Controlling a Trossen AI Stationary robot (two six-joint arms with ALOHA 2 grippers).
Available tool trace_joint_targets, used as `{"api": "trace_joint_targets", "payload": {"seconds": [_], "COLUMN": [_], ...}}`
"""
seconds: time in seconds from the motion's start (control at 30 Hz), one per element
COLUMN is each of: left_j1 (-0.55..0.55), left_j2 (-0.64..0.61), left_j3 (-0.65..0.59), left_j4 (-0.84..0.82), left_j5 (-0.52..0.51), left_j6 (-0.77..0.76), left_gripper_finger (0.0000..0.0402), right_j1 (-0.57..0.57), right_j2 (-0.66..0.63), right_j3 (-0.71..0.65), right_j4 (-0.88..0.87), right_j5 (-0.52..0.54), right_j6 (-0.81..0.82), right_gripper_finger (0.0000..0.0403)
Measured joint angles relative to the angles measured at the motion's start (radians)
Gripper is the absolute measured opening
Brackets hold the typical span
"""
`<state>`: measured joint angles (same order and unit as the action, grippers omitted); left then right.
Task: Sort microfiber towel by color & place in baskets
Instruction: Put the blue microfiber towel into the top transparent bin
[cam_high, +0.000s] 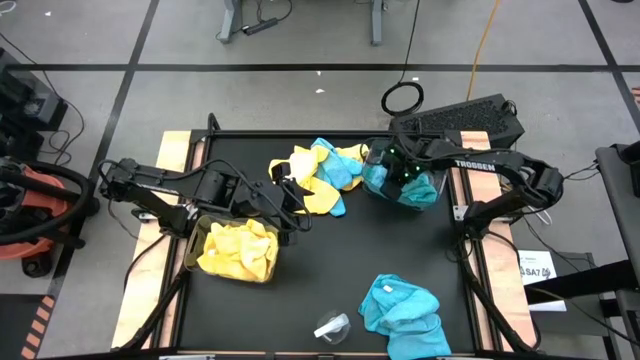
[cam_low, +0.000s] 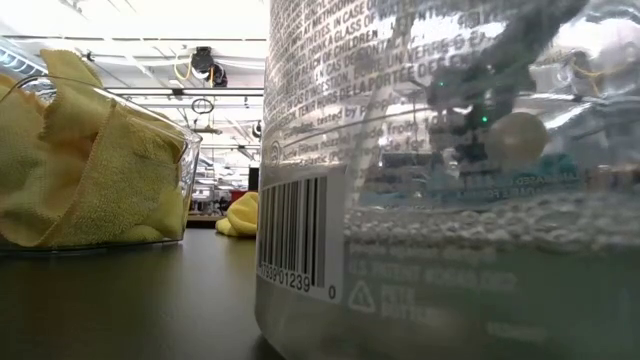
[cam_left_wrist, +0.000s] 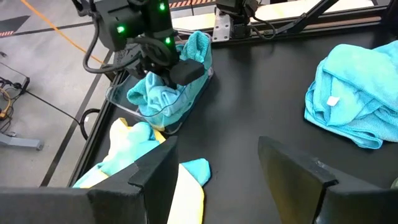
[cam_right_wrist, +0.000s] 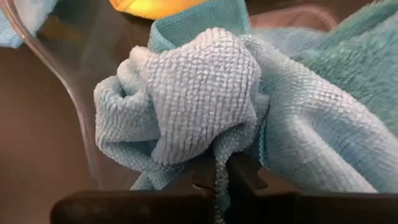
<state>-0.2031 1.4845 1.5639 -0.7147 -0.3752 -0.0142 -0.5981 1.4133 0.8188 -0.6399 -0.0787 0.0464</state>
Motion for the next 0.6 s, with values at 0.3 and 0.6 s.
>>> {"api": "trace_joint_targets", "payload": {"seconds": [0.3, 0.6], "left_j1": [0.000, 0.000], "left_j2": [0.000, 0.000], "left_j3": [0.000, 0.000], "left_j4": [0.002, 0.002], "left_j5": [0.000, 0.000], "left_j6": [0.003, 0.002], "left_gripper_finger": [0.0226, 0.0226], "right_j1": [0.000, 0.010], "right_j2": [-0.013, -0.188], "right_j3": [-0.010, -0.013], "right_j4": [-0.012, -0.040], "right_j5": [-0.006, -0.003], "right_j6": [0.070, 0.108], "right_gripper_finger": [0.0021, 0.0082]}}
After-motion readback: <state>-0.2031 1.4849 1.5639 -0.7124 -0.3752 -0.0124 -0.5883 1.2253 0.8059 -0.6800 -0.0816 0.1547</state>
